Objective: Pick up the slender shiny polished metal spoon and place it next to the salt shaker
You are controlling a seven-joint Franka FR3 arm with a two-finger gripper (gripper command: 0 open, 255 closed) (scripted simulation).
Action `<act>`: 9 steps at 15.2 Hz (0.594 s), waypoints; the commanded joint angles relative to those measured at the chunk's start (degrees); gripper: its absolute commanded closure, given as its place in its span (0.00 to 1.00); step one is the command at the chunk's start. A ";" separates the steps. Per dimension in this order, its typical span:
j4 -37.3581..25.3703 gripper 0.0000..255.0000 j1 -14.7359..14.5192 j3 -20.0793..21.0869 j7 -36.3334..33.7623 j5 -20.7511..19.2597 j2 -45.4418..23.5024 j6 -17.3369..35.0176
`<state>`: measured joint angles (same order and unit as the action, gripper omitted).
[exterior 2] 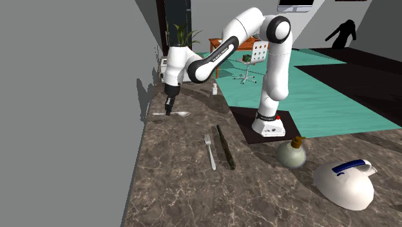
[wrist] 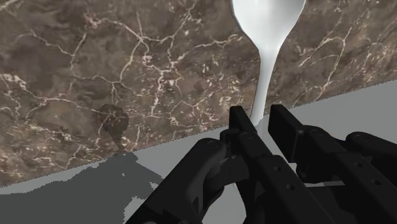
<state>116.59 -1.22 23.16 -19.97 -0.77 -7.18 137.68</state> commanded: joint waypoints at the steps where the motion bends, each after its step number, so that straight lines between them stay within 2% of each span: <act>1: 3.99 1.00 1.77 -0.54 3.78 2.52 2.84 1.28; 9: 13.10 1.00 7.03 -5.48 19.15 10.58 11.03 1.66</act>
<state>128.70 5.15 18.50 -3.02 8.87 2.93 139.41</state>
